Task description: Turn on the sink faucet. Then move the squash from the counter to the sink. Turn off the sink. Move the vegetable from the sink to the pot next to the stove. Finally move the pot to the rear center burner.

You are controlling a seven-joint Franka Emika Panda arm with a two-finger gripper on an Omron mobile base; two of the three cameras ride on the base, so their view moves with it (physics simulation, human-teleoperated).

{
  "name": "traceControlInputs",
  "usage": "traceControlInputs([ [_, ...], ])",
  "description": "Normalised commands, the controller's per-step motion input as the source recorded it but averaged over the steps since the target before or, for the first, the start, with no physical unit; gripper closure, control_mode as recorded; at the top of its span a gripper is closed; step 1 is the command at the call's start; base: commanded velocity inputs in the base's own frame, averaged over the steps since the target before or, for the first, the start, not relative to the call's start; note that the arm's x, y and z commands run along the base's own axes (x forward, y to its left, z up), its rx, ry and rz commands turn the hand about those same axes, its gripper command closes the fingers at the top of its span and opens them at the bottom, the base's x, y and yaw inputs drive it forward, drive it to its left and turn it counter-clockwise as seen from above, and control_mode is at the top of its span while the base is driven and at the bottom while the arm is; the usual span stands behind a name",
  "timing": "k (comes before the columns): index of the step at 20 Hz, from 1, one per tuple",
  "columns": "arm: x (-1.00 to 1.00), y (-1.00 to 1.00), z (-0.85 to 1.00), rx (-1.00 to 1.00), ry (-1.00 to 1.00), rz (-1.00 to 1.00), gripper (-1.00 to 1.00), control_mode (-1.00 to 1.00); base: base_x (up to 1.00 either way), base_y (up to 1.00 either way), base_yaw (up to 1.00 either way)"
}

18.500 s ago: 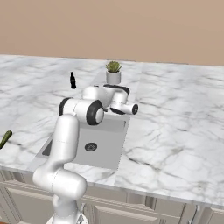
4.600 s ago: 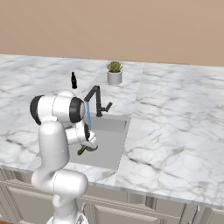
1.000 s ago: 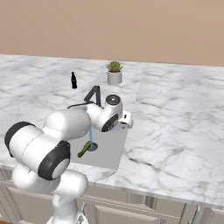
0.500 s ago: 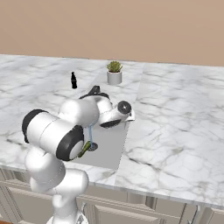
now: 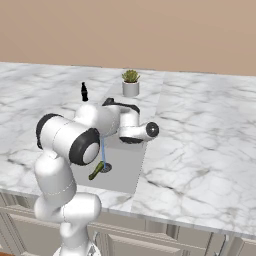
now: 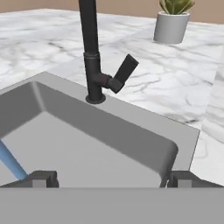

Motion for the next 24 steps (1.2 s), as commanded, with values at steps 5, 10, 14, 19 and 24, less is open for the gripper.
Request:
traceControlInputs([
  [5, 0.4, 0.0, 0.29, -0.01, 0.0, 0.18, -1.0, -1.0, 0.0, 0.0, 0.0],
  [10, 0.37, 0.0, 0.06, 0.0, -0.08, 0.17, -1.0, -1.0, 0.0, 0.0, 0.0],
  [14, 0.27, 0.0, -0.06, 0.0, -0.2, 0.14, -1.0, -1.0, 0.0, 0.0, 0.0],
  [19, 0.3, 0.01, -0.02, 0.0, -0.13, 0.14, -1.0, -1.0, 0.0, 0.0, 0.0],
  [24, 0.42, 0.09, -0.01, 0.0, 0.0, 0.14, -1.0, -1.0, 0.0, 0.0, 0.0],
])
